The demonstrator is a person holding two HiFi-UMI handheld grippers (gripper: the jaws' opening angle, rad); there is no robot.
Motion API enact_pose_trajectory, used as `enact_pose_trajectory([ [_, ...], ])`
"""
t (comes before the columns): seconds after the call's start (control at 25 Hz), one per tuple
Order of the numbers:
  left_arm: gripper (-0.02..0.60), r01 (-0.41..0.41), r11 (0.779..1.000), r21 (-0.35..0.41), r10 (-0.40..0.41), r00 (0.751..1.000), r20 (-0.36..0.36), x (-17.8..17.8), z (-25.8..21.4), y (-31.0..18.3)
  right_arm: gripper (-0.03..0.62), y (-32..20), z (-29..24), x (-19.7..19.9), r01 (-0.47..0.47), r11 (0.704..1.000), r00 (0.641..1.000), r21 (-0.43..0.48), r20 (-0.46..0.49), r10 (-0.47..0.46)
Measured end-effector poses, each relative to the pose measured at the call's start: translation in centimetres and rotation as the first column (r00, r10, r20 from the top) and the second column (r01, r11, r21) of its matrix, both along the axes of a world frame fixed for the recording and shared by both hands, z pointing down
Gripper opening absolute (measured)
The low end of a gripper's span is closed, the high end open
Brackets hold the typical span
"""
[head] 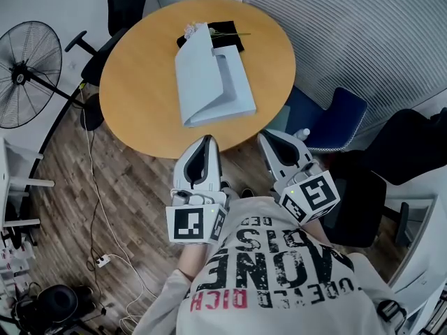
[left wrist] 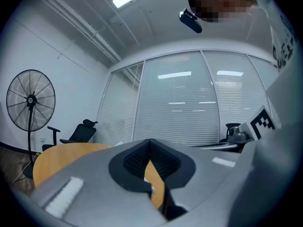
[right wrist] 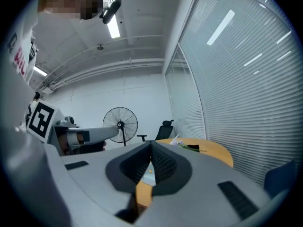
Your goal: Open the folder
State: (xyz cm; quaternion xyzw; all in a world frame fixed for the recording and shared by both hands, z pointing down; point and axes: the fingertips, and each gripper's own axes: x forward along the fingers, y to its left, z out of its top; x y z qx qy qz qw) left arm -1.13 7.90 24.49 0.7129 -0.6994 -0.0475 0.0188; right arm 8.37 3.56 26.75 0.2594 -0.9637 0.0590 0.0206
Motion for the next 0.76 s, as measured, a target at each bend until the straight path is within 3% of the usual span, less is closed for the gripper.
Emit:
enact_pose_trajectory([
  [0.76, 0.011, -0.034, 0.999, -0.004, 0.034, 0.999, 0.029, 0.6, -0.3, -1.0, 0.012, -1.2, 0.5, 0.7, -0.022, 1.000, 1.000, -0.004, 0.001, 0.022],
])
